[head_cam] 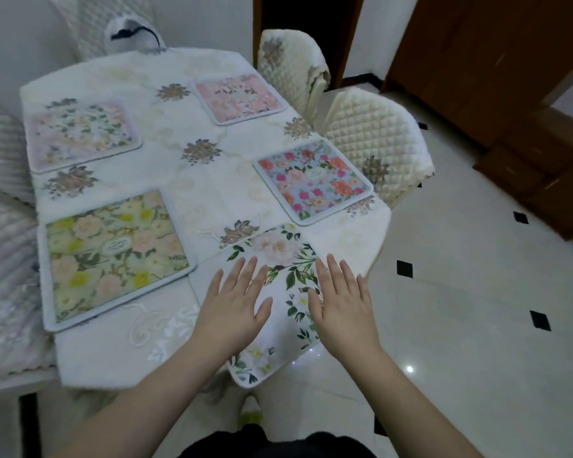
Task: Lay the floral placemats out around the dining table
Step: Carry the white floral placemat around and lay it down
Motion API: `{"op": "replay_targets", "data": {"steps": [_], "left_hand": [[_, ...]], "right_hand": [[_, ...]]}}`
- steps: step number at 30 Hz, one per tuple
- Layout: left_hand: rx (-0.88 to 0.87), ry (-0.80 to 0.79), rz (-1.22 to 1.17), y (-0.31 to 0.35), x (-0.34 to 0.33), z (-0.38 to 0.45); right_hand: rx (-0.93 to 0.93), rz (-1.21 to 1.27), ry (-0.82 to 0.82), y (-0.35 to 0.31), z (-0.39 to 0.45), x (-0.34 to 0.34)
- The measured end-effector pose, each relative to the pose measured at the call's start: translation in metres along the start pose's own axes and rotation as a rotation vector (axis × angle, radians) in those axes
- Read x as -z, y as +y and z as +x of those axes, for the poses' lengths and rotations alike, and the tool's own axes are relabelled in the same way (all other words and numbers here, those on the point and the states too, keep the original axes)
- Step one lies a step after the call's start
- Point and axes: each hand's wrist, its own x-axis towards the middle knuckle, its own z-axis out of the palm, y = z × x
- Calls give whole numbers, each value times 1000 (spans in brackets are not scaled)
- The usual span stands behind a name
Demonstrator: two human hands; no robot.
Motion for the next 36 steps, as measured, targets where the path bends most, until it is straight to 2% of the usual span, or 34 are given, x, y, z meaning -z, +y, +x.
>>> {"op": "replay_targets", "data": {"steps": [6,15,21,29,36], "left_hand": [[61,-34,4,-11,-17,11],[325,-11,3,4,-56,23],[497,-107,-6,14,-79,27],[654,-159,-96,17,-97,15],[752,-105,-194,15,-113,3]], "right_hand": [[115,-31,-110,-6,35,-20],[340,-80,-271,20,91,-62],[514,-75,-356,38,121,-77],[560,-93,-416,56,141,-91],[477,-115,-366,81,143,-98]]}}
